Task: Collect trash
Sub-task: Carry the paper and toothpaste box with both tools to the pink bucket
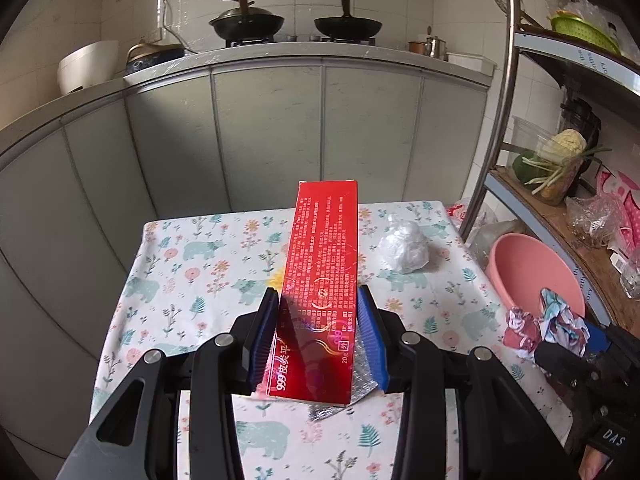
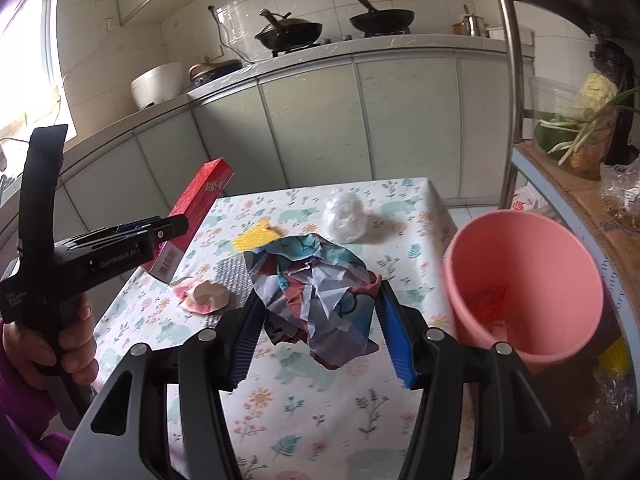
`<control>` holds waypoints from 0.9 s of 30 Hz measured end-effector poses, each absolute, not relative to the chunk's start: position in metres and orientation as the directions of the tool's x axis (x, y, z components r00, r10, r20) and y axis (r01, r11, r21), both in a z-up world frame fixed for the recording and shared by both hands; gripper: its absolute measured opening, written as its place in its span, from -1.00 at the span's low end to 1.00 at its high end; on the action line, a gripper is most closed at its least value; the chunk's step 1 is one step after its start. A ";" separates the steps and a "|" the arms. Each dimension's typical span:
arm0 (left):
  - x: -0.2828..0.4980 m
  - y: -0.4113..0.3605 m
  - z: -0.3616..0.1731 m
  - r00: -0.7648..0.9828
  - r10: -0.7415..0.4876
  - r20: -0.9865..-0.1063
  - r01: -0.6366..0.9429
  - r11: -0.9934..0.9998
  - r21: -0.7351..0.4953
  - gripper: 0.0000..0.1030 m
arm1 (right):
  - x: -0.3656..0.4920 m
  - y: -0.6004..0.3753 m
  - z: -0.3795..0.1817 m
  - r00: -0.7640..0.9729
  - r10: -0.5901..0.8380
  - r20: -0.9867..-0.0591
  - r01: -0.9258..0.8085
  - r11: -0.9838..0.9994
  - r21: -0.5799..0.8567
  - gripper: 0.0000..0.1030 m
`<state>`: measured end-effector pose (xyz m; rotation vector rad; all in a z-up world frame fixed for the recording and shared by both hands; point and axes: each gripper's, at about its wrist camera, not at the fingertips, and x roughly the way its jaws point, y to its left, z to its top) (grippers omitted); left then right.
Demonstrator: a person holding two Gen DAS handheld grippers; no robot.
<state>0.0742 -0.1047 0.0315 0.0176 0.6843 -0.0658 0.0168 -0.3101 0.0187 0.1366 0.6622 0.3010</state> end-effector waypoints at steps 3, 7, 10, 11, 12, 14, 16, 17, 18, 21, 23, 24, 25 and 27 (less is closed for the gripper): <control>0.078 -0.123 0.033 0.778 -0.087 -0.622 0.110 0.994 -0.002 -0.24 | 0.022 -0.331 0.022 0.771 0.277 -0.574 -0.189 0.959 0.209 0.10; 0.086 -0.147 0.034 0.775 -0.161 -0.611 0.178 0.983 -0.034 -0.24 | 0.027 -0.359 0.023 0.799 0.219 -0.560 -0.122 0.971 0.206 0.10; 0.094 -0.168 0.035 0.766 -0.222 -0.603 0.232 0.971 -0.063 -0.24 | 0.030 -0.378 0.023 0.812 0.175 -0.556 -0.074 0.977 0.199 0.10; 0.096 -0.175 0.035 0.764 -0.240 -0.599 0.251 0.966 -0.067 -0.24 | 0.032 -0.388 0.023 0.819 0.153 -0.554 -0.050 0.979 0.197 0.10; 0.099 -0.185 0.035 0.762 -0.263 -0.592 0.275 0.959 -0.073 -0.24 | 0.033 -0.394 0.022 0.822 0.141 -0.551 -0.037 0.980 0.196 0.10; 0.104 -0.201 0.035 0.749 -0.304 -0.588 0.316 0.945 -0.086 -0.24 | 0.037 -0.410 0.021 0.829 0.110 -0.548 0.002 0.980 0.199 0.10; 0.110 -0.218 0.032 0.724 -0.360 -0.588 0.365 0.924 -0.115 -0.24 | 0.041 -0.425 0.016 0.828 0.083 -0.554 0.040 0.978 0.206 0.10; 0.113 -0.227 0.030 0.708 -0.389 -0.589 0.392 0.911 -0.131 -0.24 | 0.044 -0.430 0.014 0.827 0.074 -0.558 0.053 0.977 0.208 0.10; 0.115 -0.235 0.028 0.698 -0.406 -0.590 0.409 0.902 -0.138 -0.23 | 0.047 -0.436 0.011 0.823 0.063 -0.564 0.069 0.975 0.210 0.10; 0.124 -0.262 0.018 0.656 -0.460 -0.599 0.467 0.870 -0.157 -0.23 | 0.054 -0.448 -0.001 0.811 0.039 -0.583 0.103 0.973 0.208 0.10; 0.130 -0.278 0.010 0.628 -0.485 -0.609 0.492 0.853 -0.173 -0.23 | 0.059 -0.454 -0.010 0.802 0.022 -0.597 0.123 0.972 0.202 0.10; 0.133 -0.285 0.006 0.614 -0.495 -0.615 0.501 0.847 -0.181 -0.23 | 0.061 -0.457 -0.016 0.795 0.013 -0.606 0.135 0.971 0.198 0.10; 0.136 -0.292 0.002 0.599 -0.502 -0.624 0.508 0.841 -0.188 -0.23 | 0.063 -0.461 -0.021 0.789 0.008 -0.614 0.144 0.970 0.198 0.10; 0.142 -0.305 -0.009 0.574 -0.508 -0.642 0.517 0.833 -0.196 -0.23 | 0.067 -0.466 -0.029 0.777 0.002 -0.629 0.158 0.967 0.198 0.10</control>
